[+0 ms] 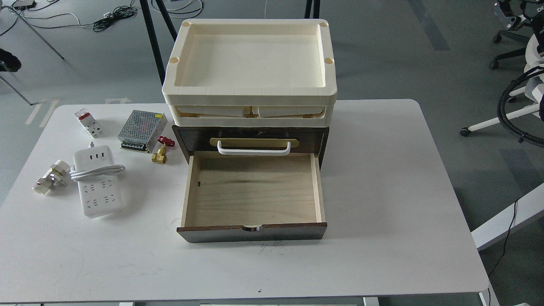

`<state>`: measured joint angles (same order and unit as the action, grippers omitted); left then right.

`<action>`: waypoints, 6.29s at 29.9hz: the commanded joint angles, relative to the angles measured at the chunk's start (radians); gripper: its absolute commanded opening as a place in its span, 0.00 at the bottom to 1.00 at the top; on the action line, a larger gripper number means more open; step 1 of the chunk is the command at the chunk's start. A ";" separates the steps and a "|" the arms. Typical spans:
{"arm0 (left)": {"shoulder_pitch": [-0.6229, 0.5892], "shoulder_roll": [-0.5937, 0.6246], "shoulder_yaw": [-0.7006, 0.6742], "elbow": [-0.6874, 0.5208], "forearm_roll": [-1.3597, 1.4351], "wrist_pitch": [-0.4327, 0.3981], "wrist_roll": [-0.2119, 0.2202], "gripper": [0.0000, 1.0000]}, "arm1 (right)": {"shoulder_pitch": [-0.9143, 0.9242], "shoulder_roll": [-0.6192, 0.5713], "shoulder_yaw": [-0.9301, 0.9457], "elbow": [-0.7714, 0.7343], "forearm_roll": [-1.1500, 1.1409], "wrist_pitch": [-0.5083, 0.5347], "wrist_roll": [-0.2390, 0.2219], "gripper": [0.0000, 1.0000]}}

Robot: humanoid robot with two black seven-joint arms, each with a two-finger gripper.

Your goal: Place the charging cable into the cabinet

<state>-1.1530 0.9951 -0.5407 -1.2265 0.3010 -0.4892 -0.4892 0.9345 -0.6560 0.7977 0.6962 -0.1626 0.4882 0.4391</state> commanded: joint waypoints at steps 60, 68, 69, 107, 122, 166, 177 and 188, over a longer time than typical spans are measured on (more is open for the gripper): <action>0.254 -0.342 1.082 0.852 1.454 0.819 0.001 0.76 | -0.102 -0.036 0.031 -0.003 0.002 -0.002 0.004 0.99; 0.256 -0.357 1.081 0.863 1.451 0.818 0.001 0.65 | -0.114 -0.036 0.031 -0.006 0.002 -0.002 0.004 0.99; 0.256 -0.357 1.081 0.863 1.451 0.818 0.001 0.61 | -0.114 -0.036 0.031 -0.006 0.002 -0.002 0.004 0.99; 0.251 -0.371 1.081 0.863 1.449 0.821 0.001 0.04 | -0.138 -0.039 0.038 -0.011 0.002 -0.003 0.006 0.99; 0.150 -0.250 1.042 0.751 1.439 0.842 0.001 0.02 | -0.140 -0.039 0.046 -0.012 0.002 -0.003 0.006 0.99; 0.082 -0.004 0.768 -0.490 0.627 0.422 0.001 0.03 | -0.169 -0.045 0.060 -0.041 0.002 -0.002 0.006 0.99; 0.266 -0.240 0.667 -0.266 0.569 0.480 0.001 0.03 | -0.174 -0.045 0.061 -0.041 0.002 -0.002 0.006 0.99; 0.368 -0.308 0.594 -0.079 0.569 0.448 0.001 0.03 | -0.187 -0.045 0.061 -0.041 0.002 -0.002 0.006 0.99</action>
<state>-0.8043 0.7062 0.0545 -1.3526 0.8681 -0.0397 -0.4887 0.7530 -0.7011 0.8591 0.6551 -0.1611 0.4863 0.4449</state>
